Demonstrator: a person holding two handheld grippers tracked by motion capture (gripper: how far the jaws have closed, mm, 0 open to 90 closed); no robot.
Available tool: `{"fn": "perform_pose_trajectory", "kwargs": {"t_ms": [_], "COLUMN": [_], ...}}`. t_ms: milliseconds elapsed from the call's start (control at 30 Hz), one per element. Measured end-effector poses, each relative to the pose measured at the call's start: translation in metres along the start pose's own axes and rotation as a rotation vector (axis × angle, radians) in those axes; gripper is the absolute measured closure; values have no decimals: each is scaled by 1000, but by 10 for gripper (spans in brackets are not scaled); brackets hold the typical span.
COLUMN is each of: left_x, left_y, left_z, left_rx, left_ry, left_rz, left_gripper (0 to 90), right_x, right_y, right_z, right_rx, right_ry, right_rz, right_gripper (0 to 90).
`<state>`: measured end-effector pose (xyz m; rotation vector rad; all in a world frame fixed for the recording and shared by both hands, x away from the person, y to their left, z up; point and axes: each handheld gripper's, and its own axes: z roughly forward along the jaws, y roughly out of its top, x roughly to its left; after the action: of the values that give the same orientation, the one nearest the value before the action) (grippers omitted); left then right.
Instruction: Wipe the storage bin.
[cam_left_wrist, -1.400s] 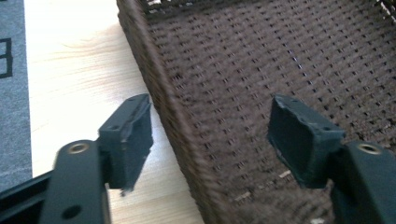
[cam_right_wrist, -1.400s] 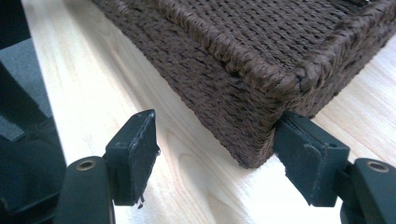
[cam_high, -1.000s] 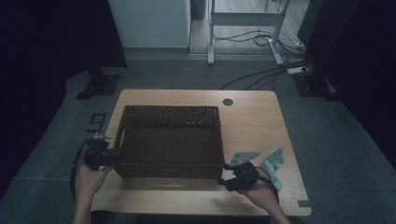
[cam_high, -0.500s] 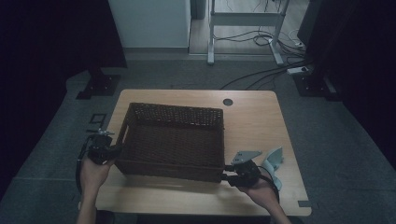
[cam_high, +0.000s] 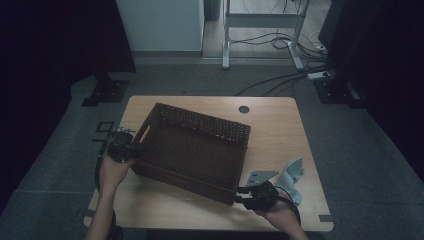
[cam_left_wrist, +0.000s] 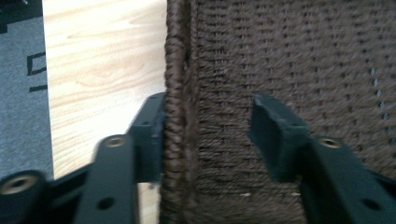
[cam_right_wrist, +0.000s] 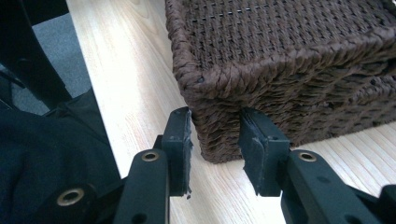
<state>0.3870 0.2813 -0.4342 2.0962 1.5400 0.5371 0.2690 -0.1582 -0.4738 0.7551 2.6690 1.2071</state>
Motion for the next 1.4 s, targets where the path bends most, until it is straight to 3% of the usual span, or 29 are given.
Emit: {"fn": "perform_pose_trajectory", "kwargs": {"t_ms": [233,400,667,800,933,1033,1333,1367,1400], "left_x": [1,-2,-9,-12,-16,-19,-23,-23,-23], "left_y": [2,-2,-11,-15,-15,-15,-18,-18,-18], "left_z": [-18,-29,-29,-23,-18,-17,-17,-17,-17], "left_rx": [-63,-89,-73,-79,-75,-77,-70,-70,-69], "left_ry": [19,-11,-28,-55,-75,-63,-62,-62,-64], "left_rz": [-38,-65,-71,-87,-90,-88,-125,-125,-131], "left_gripper": [279,252,211,209,211,215,217,218,218], "right_x": [8,16,30,33,23,10,-39,-39,-48], "right_y": [7,16,34,36,30,21,-10,-10,-17], "right_z": [9,19,40,42,34,24,-18,-18,-28], "right_rx": [0,1,7,16,23,23,20,20,16], "right_ry": [35,54,92,99,64,27,-158,-158,-212], "right_rz": [-23,-44,-94,-113,-89,-53,81,81,100], "right_gripper": [631,626,601,562,521,499,341,341,315]}}
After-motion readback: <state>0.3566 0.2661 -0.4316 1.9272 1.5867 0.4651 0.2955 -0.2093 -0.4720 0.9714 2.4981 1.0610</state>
